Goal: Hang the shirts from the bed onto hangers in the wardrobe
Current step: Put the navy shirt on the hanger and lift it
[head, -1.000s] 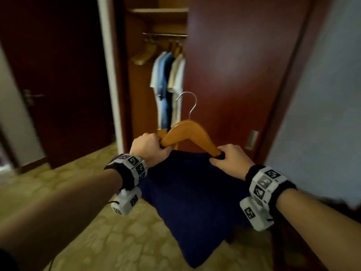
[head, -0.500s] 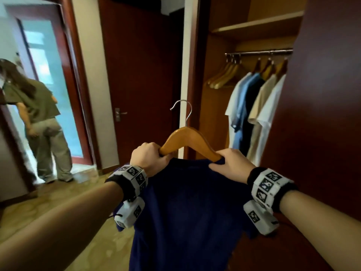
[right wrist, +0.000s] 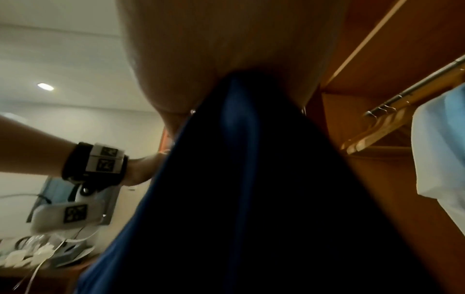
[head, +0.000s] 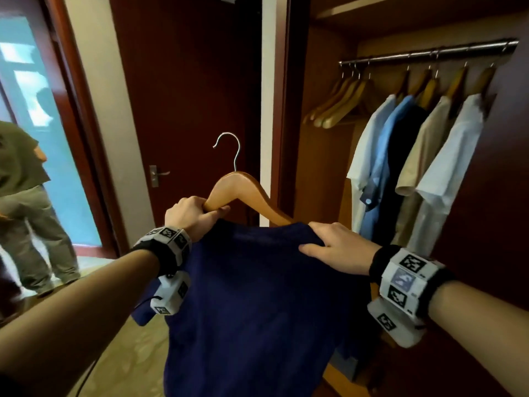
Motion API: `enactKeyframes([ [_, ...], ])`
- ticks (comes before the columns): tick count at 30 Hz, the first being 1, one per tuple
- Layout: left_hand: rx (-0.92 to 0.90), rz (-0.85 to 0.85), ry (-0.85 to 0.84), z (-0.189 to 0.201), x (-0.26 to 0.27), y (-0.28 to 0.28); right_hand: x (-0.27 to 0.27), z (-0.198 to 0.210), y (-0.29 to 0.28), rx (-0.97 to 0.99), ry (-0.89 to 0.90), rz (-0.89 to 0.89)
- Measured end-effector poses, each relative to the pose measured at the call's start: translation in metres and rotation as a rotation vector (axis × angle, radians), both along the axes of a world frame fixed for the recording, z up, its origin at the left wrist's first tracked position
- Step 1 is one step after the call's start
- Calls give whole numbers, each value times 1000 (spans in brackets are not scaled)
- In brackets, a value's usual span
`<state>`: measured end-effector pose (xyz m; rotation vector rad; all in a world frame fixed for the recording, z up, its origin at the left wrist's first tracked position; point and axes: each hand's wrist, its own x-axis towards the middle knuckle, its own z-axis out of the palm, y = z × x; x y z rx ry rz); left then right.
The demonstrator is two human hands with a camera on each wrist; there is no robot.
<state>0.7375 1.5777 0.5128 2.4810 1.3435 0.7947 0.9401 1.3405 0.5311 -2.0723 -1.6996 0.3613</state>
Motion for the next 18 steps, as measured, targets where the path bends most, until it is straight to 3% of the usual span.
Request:
enactKeyframes([
  [7, 28, -358, -78, 22, 133, 102, 73, 27, 68, 70, -54, -266],
  [18, 89, -693, 32, 46, 325, 150, 185, 58, 108, 51, -132, -765],
])
